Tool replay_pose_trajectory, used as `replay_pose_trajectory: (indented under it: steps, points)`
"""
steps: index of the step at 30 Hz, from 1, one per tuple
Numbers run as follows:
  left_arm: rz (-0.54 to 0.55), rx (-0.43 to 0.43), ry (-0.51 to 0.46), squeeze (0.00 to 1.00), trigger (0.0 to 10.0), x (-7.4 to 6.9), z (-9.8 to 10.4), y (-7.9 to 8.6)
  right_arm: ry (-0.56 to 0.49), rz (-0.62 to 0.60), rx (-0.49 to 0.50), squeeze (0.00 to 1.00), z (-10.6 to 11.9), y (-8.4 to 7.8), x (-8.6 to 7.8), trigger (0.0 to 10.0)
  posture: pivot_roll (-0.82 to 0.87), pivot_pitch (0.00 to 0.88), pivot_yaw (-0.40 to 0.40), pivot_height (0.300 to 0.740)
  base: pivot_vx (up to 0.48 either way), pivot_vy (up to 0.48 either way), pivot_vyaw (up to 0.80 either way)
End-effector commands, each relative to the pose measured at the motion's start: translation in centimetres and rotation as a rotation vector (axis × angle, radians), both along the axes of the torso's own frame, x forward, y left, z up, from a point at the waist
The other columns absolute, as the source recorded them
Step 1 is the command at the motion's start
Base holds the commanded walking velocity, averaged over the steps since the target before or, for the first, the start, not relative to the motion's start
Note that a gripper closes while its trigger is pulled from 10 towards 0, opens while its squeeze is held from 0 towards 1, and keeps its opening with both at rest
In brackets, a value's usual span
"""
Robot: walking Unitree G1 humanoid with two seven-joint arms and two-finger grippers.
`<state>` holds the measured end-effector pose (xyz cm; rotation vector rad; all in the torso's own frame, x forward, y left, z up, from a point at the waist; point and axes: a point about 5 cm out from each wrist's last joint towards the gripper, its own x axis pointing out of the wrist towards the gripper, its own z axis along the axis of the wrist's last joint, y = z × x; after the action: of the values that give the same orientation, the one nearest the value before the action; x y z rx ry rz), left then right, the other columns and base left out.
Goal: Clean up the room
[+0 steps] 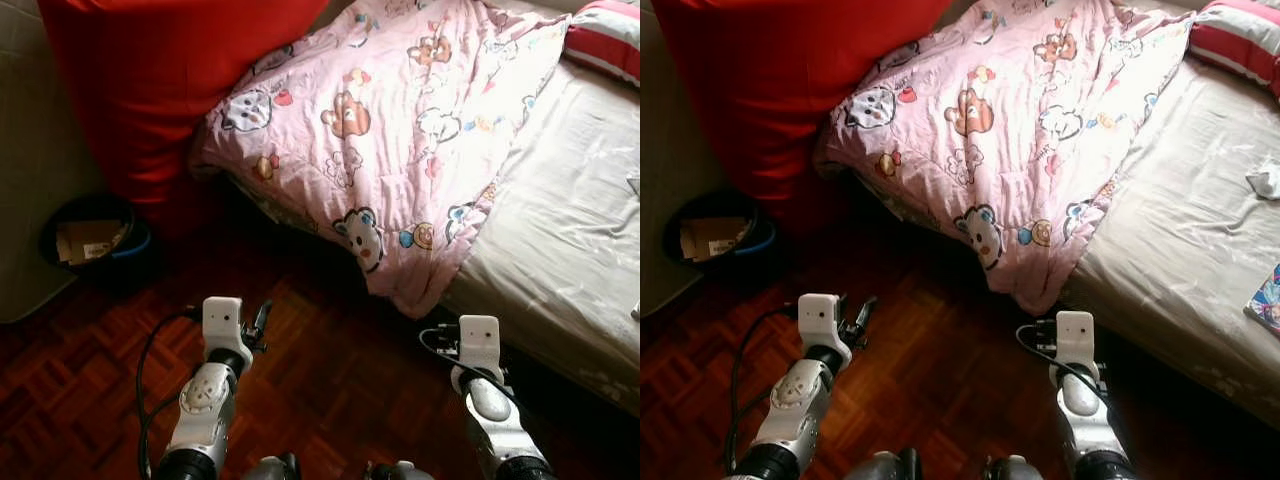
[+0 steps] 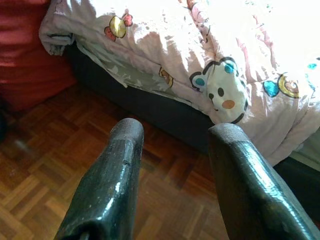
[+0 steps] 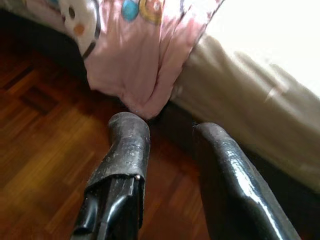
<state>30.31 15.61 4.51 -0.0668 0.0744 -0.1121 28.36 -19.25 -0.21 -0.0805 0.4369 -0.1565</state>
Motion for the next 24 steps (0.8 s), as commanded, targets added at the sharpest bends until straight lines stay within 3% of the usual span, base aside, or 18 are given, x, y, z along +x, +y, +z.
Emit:
replay_pose_trajectory:
  steps: [1, 3, 4, 5, 8, 11, 12, 13, 17, 24]
  points:
    - [-0.005, 0.007, 0.088, 0.00, 10.0, -0.8, -1.6, 0.1, 0.079, 0.001, 0.043, 0.00, -1.6, 0.1, -1.4, 10.0, -0.03, 0.217, 0.035, 0.740, 0.000, 0.000, 0.00]
    - [-0.003, 0.015, 0.115, 0.00, 10.0, -1.0, -2.2, 0.3, 0.108, 0.012, 0.052, 0.00, -2.1, 0.1, -1.9, 10.0, -0.03, 0.217, 0.035, 0.740, 0.000, 0.000, 0.00]
    - [0.016, 0.015, 0.192, 0.00, 10.0, -1.6, -3.5, 0.7, 0.171, 0.024, 0.077, 0.00, -3.3, 0.1, -3.1, 10.0, -0.03, 0.215, 0.035, 0.740, 0.000, 0.000, 0.00]
    - [0.016, 0.015, 0.192, 0.00, 10.0, -1.6, -3.5, 0.7, 0.171, 0.024, 0.077, 0.00, -3.3, 0.1, -3.1, 10.0, -0.03, 0.215, 0.035, 0.740, 0.000, 0.000, 0.00]
    - [0.060, -0.011, 0.354, 0.00, 10.0, -3.1, -5.8, 1.4, 0.262, 0.031, 0.102, 0.00, -4.8, 0.1, -4.9, 10.0, -0.03, 0.212, 0.034, 0.740, 0.000, 0.000, 0.00]
    - [0.093, 0.005, 0.525, 0.00, 10.0, -5.2, -8.2, 2.3, 0.359, 0.042, 0.096, 0.00, -6.3, 0.0, -7.1, 10.0, -0.03, 0.209, 0.033, 0.740, 0.000, 0.000, 0.00]
    - [0.093, 0.005, 0.525, 0.00, 10.0, -5.2, -8.2, 2.3, 0.359, 0.042, 0.096, 0.00, -6.3, 0.0, -7.1, 10.0, -0.03, 0.209, 0.033, 0.740, 0.000, 0.000, 0.00]
    - [0.100, 0.037, 0.625, 0.00, 10.0, -6.7, -9.5, 2.8, 0.416, 0.038, 0.092, 0.00, -7.1, -0.2, -8.3, 10.0, -0.02, 0.206, 0.031, 0.740, 0.000, 0.000, 0.00]
    - [0.138, 0.062, 0.735, 0.00, 10.0, -8.8, -10.9, 3.7, 0.461, 0.039, 0.075, 0.00, -7.8, -0.2, -9.6, 10.0, -0.03, 0.204, 0.026, 0.740, 0.000, 0.000, 0.00]
    - [0.140, 0.075, 0.791, 0.00, 10.0, -10.0, -11.7, 3.8, 0.501, 0.010, 0.038, 0.00, -8.4, -1.4, -11.2, 10.0, -0.03, 0.200, 0.023, 0.740, 0.000, 0.000, 0.00]
